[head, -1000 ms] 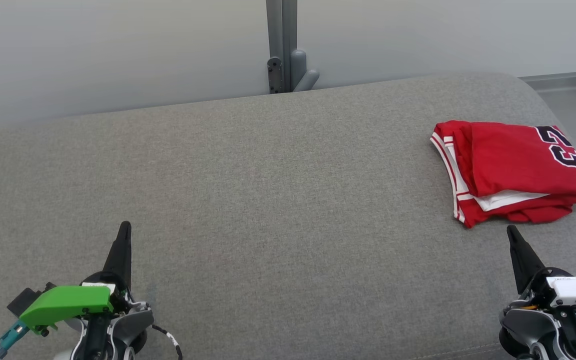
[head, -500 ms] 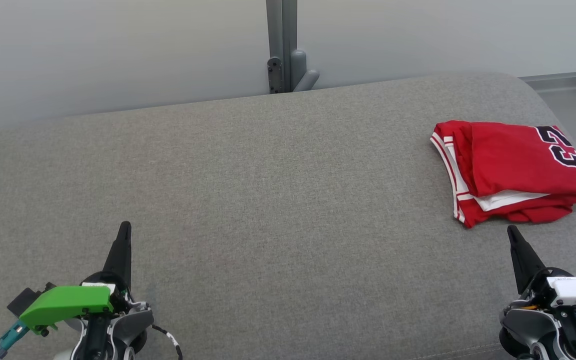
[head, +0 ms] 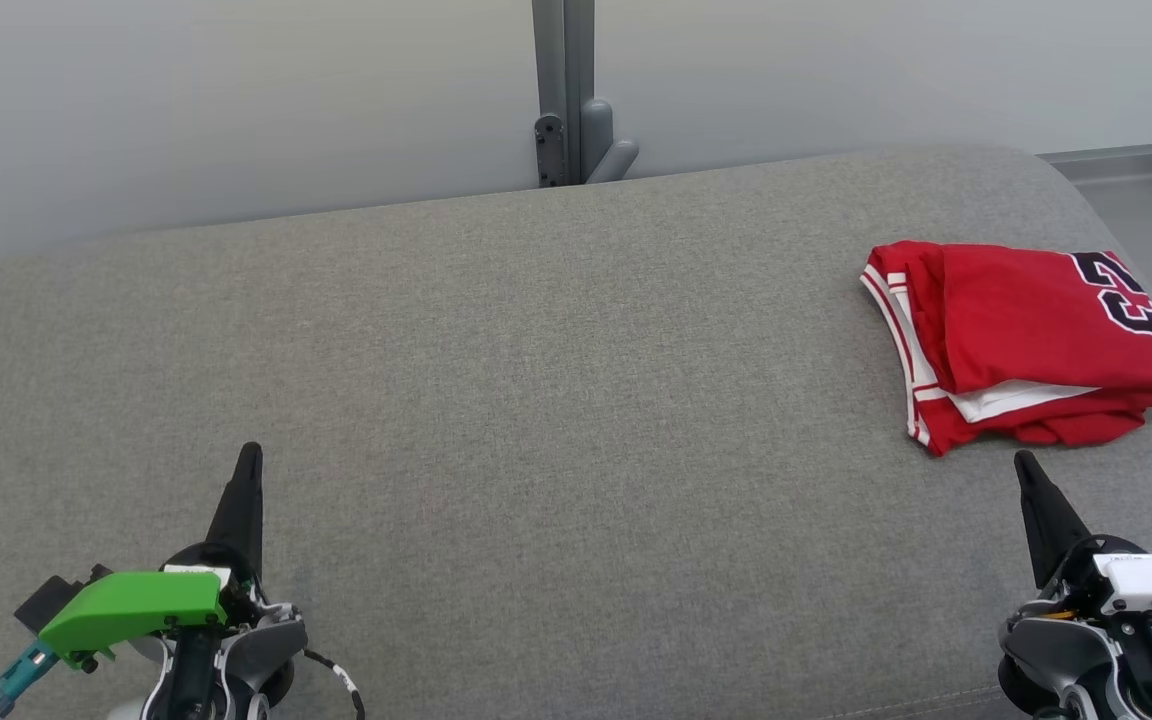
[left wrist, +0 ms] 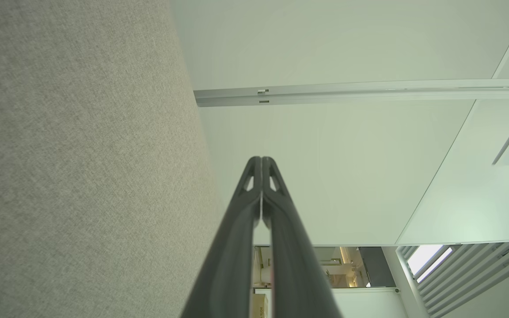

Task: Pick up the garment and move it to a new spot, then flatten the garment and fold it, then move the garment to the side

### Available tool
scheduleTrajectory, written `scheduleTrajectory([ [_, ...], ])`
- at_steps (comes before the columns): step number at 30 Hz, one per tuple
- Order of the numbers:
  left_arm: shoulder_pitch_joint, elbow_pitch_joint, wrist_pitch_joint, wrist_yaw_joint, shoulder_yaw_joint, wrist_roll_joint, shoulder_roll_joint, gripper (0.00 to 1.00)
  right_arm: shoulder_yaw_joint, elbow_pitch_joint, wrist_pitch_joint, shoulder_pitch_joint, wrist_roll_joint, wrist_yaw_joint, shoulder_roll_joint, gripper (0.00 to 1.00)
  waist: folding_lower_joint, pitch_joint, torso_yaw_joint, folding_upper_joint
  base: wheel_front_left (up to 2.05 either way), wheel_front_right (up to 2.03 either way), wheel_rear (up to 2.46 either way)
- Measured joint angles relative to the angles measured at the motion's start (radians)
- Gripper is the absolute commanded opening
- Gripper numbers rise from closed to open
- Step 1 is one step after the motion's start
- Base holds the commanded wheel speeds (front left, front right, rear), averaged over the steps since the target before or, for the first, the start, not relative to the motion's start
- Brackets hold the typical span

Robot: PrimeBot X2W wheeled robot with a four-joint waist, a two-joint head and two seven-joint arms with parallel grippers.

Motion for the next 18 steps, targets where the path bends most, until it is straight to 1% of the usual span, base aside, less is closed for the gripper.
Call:
scheduleTrajectory([
  [18, 0.000, 0.000, 0.000, 0.000, 0.000, 0.000, 0.000, 0.00, -0.004, 0.000, 0.004, 0.000, -0.003, 0.000, 0.003, 0.00, 0.0000, 0.000, 0.000, 0.0000, 0.00, 0.00, 0.00],
])
